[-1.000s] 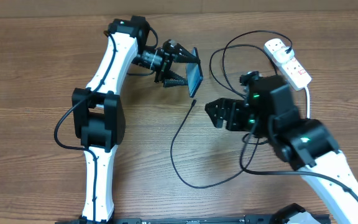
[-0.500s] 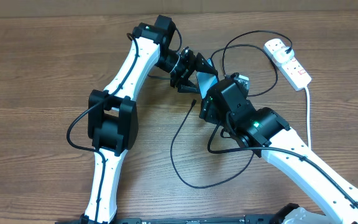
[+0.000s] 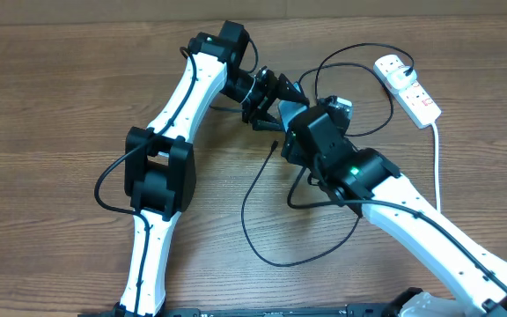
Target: Plug charger to phone and switch on socket
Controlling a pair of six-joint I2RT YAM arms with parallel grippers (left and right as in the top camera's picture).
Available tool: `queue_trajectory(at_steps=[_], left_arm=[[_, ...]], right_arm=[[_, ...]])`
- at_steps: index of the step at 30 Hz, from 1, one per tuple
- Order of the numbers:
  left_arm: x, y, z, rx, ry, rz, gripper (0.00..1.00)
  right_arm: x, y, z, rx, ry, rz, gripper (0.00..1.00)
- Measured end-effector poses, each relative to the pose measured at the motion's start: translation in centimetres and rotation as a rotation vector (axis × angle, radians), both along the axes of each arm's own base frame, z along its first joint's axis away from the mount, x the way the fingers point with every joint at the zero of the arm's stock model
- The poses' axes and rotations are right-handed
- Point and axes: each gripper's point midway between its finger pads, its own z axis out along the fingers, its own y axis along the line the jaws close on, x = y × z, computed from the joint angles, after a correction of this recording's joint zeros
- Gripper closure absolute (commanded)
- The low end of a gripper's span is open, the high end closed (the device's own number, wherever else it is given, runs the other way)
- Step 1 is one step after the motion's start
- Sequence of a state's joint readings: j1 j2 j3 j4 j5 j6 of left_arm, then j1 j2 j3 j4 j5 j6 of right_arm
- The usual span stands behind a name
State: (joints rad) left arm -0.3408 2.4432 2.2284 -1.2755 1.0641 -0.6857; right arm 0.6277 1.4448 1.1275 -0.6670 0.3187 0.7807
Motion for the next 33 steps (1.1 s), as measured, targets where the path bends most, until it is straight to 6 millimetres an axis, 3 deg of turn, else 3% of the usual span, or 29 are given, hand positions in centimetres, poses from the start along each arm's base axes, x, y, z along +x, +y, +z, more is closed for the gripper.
queue_trajectory(at_steps=[5, 20, 33], left_arm=[[-0.1, -0.2, 0.4, -0.026, 0.011, -0.002, 0.32], [-0.3, -0.4, 0.9, -0.055, 0.021, -0.005, 0.32], [-0.9, -1.2, 0.9, -0.057, 0.022, -0.025, 0.32]], right_arm=[[1.1, -0.4, 0.3, 0.009, -0.031, -0.027, 0.49], [1.8, -1.1, 0.7, 0.012, -0.055, -0.058, 0.51], [2.3, -0.8, -0.4, 0.000, -0.042, -0.058, 0.65]])
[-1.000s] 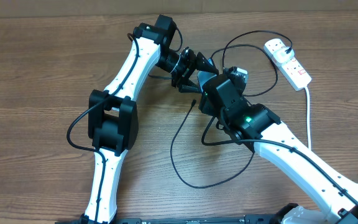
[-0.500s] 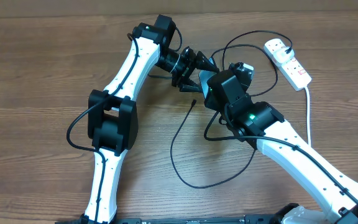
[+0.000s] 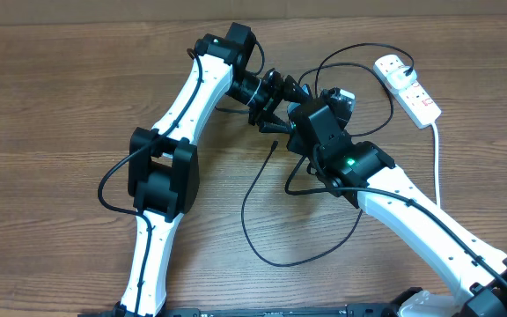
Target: Plug charger to phone and switch on socket
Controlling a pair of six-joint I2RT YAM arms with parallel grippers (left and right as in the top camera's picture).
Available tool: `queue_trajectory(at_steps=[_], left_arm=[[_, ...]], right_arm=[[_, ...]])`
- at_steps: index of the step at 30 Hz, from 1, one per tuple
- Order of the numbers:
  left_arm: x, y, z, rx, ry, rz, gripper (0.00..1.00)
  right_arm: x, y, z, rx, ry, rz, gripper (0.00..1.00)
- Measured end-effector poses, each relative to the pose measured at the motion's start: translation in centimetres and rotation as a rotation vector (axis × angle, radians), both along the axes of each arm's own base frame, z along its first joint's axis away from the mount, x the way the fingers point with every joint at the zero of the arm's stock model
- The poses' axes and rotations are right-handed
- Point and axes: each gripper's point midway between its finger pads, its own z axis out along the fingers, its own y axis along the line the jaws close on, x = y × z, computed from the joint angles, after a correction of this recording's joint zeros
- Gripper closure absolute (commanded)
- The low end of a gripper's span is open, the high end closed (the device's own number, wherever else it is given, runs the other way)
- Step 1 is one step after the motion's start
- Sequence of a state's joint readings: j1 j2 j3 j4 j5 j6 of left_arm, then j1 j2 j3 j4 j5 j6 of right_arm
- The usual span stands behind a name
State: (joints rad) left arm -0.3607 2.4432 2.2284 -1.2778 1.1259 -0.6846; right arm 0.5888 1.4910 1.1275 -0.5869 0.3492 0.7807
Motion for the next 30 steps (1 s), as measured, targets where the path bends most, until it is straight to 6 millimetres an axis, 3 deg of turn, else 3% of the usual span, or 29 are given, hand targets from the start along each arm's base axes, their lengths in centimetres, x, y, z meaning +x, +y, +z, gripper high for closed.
queue_trajectory(at_steps=[30], left_arm=[[0.01, 0.01, 0.01, 0.000, 0.000, 0.000, 0.30]], right_arm=[[0.15, -0.32, 0.11, -0.013, -0.010, -0.014, 0.89]])
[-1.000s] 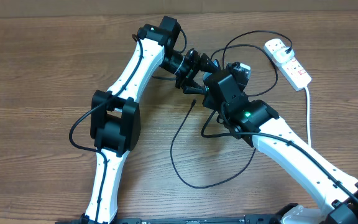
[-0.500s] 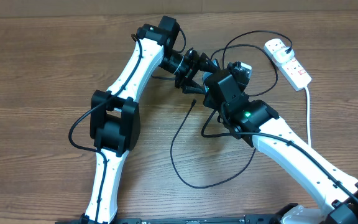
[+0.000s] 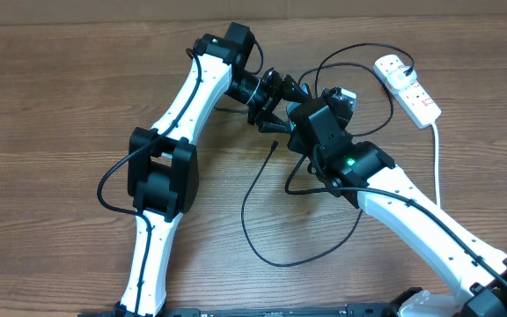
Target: Plug charger to phone and switch on socket
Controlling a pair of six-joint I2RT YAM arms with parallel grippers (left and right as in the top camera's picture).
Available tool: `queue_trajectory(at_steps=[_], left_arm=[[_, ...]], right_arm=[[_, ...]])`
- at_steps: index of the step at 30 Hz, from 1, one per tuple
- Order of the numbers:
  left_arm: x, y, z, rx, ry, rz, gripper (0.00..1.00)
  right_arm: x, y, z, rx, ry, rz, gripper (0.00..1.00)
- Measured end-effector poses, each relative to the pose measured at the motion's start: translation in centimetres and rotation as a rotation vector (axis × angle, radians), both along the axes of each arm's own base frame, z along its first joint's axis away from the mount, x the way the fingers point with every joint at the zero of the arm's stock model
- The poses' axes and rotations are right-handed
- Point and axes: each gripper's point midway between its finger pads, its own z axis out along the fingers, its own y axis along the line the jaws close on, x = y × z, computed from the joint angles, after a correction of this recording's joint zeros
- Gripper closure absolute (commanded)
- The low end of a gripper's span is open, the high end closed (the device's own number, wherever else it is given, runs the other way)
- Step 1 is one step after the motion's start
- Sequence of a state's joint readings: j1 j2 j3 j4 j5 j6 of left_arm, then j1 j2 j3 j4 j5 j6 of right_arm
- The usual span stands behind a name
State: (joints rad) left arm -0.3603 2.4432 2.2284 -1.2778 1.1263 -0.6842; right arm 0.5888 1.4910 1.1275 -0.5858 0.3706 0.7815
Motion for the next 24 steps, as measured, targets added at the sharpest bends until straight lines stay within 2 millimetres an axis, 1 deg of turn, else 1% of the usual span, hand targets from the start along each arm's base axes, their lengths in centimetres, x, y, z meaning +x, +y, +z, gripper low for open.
queue_trajectory(at_steps=[5, 8, 11, 16, 18, 21, 24], left_arm=[[0.1, -0.1, 0.0, -0.009, -0.005, 0.000, 0.29], [0.4, -0.3, 0.3, -0.025, -0.023, -0.002, 0.27], [0.5, -0.3, 0.2, -0.023, -0.033, -0.002, 0.25], [0.9, 0.1, -0.6, 0.028, -0.061, 0.003, 0.21], [1.4, 0.2, -0.9, 0.036, -0.099, 0.005, 0.18], [2.0, 0.7, -1.1, 0.039, -0.142, 0.005, 0.19], [2.6, 1.5, -0.9, 0.025, -0.162, 0.013, 0.19]], right_arm=[[0.1, 0.2, 0.1, 0.013, -0.004, 0.000, 0.94], [-0.2, 0.1, -0.4, 0.004, 0.018, 0.007, 0.96], [-0.2, 0.2, -0.5, 0.005, 0.020, 0.008, 0.96], [-0.2, 0.2, -0.4, 0.004, 0.019, 0.006, 0.96], [-0.1, -0.1, -0.3, -0.004, 0.010, -0.009, 0.96], [0.2, -0.8, -0.1, -0.009, -0.008, -0.061, 0.96], [0.7, -1.9, 0.1, 0.040, -0.025, -0.170, 0.96]])
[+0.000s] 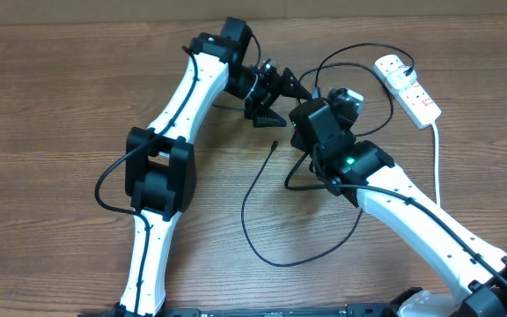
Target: Plug charger to phone and switch on socket
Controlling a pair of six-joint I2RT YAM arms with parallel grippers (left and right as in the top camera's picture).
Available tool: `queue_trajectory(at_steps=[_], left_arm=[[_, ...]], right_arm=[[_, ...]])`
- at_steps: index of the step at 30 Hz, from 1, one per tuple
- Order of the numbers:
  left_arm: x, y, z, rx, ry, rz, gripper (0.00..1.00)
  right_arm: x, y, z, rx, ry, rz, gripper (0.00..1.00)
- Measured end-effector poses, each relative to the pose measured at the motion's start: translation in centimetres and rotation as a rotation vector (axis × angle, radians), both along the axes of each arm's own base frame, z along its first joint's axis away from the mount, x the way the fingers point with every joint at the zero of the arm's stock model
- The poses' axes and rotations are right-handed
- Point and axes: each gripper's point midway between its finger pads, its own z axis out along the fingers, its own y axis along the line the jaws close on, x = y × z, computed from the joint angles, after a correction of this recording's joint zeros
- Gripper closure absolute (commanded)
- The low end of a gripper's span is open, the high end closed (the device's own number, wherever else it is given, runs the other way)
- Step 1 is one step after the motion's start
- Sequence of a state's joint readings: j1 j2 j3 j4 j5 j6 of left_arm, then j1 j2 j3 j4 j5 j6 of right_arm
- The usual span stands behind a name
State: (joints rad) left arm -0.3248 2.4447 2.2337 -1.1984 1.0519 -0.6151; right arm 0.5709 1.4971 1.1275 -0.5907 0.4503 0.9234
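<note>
Only the overhead view is given. My left gripper (282,99) sits at the back middle of the table, fingers spread, pointing right toward the right wrist. My right gripper (322,104) is tucked under its own black wrist, so its fingers are hidden. The two grippers almost meet. No phone shows; it may lie beneath them. A thin black charger cable (246,220) loops over the table, its free plug end (274,145) lying loose just below the grippers. The white socket strip (415,91) lies at the back right with a white plug (393,64) in it.
The socket's white lead (437,167) runs down the right side toward the front. More black cable arcs behind the grippers (350,51). The left arm's black elbow (158,172) stands at left of centre. The wooden table (51,176) surrounds everything.
My left gripper has shifted slightly toward the back and tilted. The right wrist has edged a little to the right and back. The cable's free end lies where it was.
At first both grippers were close together at the back middle, with the right wrist lower. Then the right wrist had moved up beside the left gripper, and both held there. Now both sit slightly farther back. The cable end and socket strip have not moved.
</note>
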Motion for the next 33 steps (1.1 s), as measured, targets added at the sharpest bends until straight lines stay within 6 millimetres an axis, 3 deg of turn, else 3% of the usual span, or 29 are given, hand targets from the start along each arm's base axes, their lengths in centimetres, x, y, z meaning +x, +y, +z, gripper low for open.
queue_trajectory(at_steps=[4, 7, 16, 27, 33], left_arm=[[0.8, 1.6, 0.6, -0.040, 0.011, 0.024, 0.22], [1.2, 2.7, 1.0, -0.062, 0.028, 0.048, 0.24], [1.3, 3.1, 1.3, -0.071, 0.091, 0.080, 0.27], [1.2, 2.8, 1.4, -0.039, 0.263, 0.162, 0.33], [1.1, 2.8, 1.4, -0.027, 0.322, 0.191, 0.48]], right_arm=[[1.1, -1.5, 0.3, 0.154, -0.025, -0.173, 0.96], [2.1, -1.3, 0.6, 0.334, -0.028, -0.248, 0.96], [2.8, 3.3, 2.2, 0.798, 0.050, -0.309, 0.96], [2.4, 4.3, 2.3, 0.990, 0.125, -0.456, 0.96], [2.3, 4.6, 2.3, 1.018, 0.137, -0.481, 0.92]])
